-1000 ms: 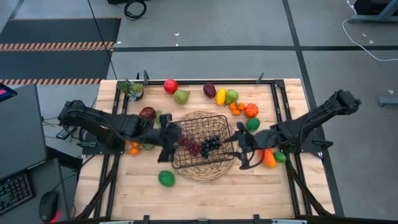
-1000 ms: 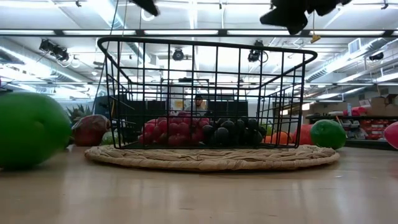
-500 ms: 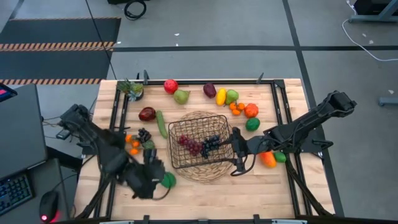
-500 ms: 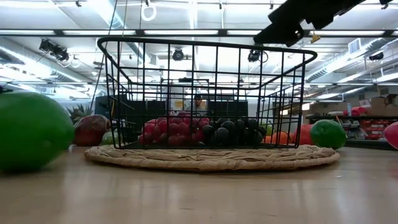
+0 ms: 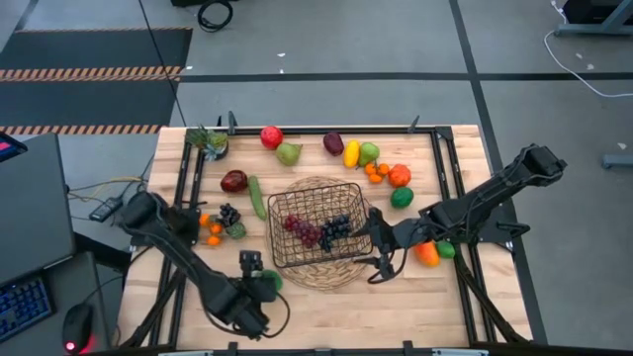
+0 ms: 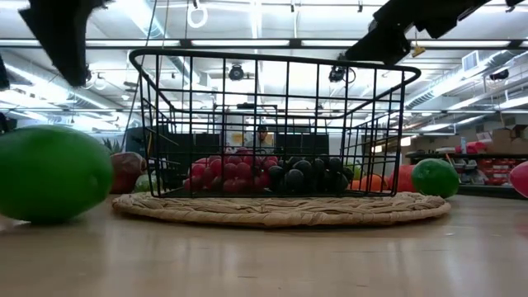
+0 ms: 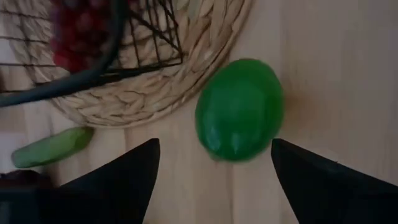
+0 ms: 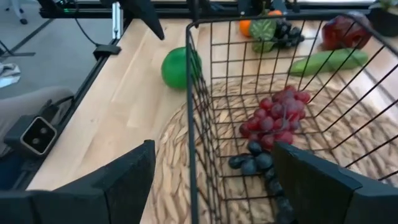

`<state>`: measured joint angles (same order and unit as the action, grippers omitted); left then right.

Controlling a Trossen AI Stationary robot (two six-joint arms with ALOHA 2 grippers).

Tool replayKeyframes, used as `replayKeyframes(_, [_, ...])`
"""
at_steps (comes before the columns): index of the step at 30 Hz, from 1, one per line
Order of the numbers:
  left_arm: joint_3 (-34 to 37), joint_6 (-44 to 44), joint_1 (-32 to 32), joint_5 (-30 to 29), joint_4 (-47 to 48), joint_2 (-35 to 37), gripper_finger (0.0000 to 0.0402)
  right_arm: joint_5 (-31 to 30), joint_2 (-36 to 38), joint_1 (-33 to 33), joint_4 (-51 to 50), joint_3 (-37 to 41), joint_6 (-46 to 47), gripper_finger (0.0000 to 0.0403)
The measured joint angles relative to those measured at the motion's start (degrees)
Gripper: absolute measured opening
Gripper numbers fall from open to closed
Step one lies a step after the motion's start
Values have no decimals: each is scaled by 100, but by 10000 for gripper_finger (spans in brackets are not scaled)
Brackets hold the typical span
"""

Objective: Build produce basket
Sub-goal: Put the bottom left green lime into the black wire basket

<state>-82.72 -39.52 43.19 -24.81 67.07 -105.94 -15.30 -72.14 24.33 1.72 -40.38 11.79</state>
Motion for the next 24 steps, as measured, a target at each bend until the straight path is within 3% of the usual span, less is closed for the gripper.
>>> replayKeyframes(12, [22,-141,-243,925,-460,-176,316,-3,2,117,-32,0,74,325])
replayKeyframes(24, [875,141,-530,1183,-1492,-128,316,-3,2,117,-200,0,162,325])
